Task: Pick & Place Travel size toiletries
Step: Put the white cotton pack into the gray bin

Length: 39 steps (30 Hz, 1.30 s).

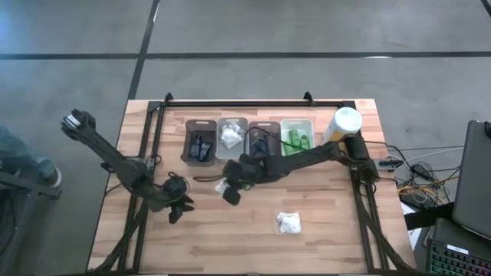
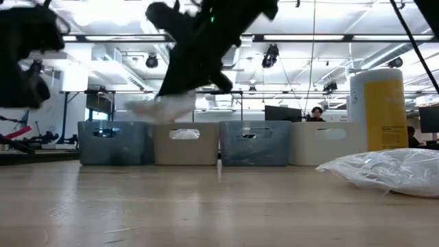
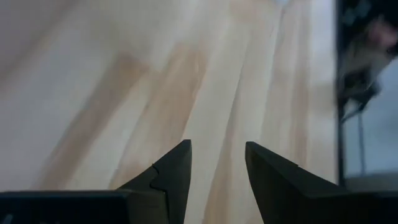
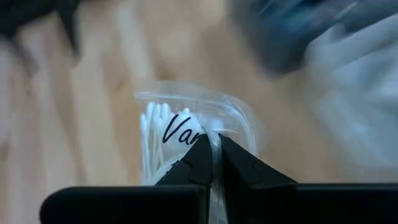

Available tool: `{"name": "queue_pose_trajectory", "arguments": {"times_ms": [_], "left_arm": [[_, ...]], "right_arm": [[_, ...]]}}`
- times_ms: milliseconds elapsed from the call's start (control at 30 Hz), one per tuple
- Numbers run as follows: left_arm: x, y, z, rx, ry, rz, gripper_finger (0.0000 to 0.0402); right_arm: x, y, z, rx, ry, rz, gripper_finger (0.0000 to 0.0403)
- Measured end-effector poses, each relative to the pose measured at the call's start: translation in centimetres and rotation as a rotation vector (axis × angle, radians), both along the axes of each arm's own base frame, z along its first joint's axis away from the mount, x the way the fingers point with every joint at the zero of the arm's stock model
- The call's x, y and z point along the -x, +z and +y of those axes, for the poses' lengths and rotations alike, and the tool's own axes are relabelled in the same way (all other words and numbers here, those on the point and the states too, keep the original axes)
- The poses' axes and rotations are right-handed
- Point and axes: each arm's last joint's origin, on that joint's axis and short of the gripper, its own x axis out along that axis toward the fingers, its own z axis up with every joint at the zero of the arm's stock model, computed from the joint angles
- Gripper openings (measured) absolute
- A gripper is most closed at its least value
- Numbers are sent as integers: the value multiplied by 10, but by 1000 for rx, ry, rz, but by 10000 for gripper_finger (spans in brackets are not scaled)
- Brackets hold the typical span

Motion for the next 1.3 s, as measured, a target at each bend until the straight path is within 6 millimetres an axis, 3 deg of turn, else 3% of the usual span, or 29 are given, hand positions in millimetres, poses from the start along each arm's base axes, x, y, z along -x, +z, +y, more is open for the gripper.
{"name": "queue_pose_trajectory", "arguments": {"times_ms": [167, 267, 367, 567, 800, 1100, 1300], "left_arm": [[1, 28, 7, -31, 104, -180, 155], [4, 43, 13, -92, 169, -281, 155], [6, 54, 18, -165, 231, -357, 155], [11, 62, 25, -194, 294, -413, 155], [12, 62, 26, -189, 295, -416, 155], [12, 61, 26, -207, 288, -411, 155], [12, 61, 26, -216, 284, -410, 155]], "right_arm": [[8, 33, -24, 200, -249, -101, 12], [9, 39, -45, 270, -365, -117, 12], [7, 33, -75, 277, -437, -104, 13], [-3, -3, -129, 205, -537, -106, 12], [-6, -30, -138, 169, -589, -60, 42], [-6, -27, -126, 172, -556, -43, 157], [-1, -18, -112, 207, -501, 104, 232]]}}
